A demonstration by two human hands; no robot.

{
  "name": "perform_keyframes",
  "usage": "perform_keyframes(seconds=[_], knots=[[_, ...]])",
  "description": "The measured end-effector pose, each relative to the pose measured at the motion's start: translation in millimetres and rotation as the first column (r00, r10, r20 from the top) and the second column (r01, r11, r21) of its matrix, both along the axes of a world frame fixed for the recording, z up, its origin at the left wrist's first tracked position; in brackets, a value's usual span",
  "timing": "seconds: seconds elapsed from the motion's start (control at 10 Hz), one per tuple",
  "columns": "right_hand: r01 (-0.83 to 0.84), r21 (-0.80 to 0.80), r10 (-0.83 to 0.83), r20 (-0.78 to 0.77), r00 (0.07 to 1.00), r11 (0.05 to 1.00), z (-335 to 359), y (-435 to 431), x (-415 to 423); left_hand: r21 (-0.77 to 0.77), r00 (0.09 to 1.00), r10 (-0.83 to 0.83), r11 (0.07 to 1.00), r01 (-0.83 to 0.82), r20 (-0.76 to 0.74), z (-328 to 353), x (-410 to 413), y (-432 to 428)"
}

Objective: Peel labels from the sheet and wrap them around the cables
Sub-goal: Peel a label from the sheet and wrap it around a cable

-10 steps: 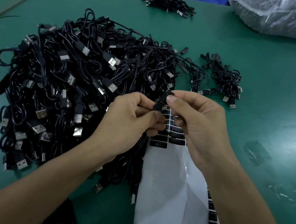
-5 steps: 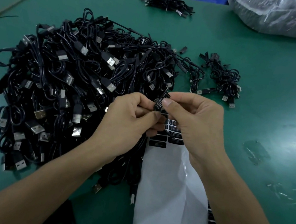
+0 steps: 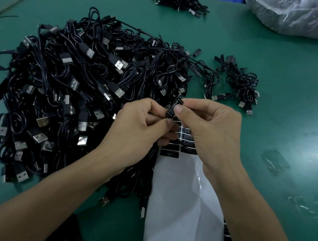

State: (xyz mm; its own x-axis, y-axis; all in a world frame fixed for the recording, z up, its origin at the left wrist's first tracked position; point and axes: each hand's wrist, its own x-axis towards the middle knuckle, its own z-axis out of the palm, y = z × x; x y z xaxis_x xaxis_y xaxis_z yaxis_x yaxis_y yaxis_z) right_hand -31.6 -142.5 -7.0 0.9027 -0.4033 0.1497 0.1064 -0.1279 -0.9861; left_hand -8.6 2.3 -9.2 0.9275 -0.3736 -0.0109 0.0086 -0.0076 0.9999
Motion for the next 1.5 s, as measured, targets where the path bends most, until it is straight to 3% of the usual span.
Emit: perform_keyframes(seconds=[1.0, 1.5], knots=[[0.016, -0.097, -0.014, 0.017, 1.0, 0.995, -2.5, -2.1, 1.9, 0.005, 1.0, -0.01, 1.0, 0.01, 0.016, -1.4, 1.2, 0.8], [-0.031, -0.073, 0.031, 0.006, 0.999, 0.997, -1.8, -4.7, 1.0, 0.017, 1.0, -0.008, 1.0, 0.008, 0.014, -0.6, 0.9, 0.5]])
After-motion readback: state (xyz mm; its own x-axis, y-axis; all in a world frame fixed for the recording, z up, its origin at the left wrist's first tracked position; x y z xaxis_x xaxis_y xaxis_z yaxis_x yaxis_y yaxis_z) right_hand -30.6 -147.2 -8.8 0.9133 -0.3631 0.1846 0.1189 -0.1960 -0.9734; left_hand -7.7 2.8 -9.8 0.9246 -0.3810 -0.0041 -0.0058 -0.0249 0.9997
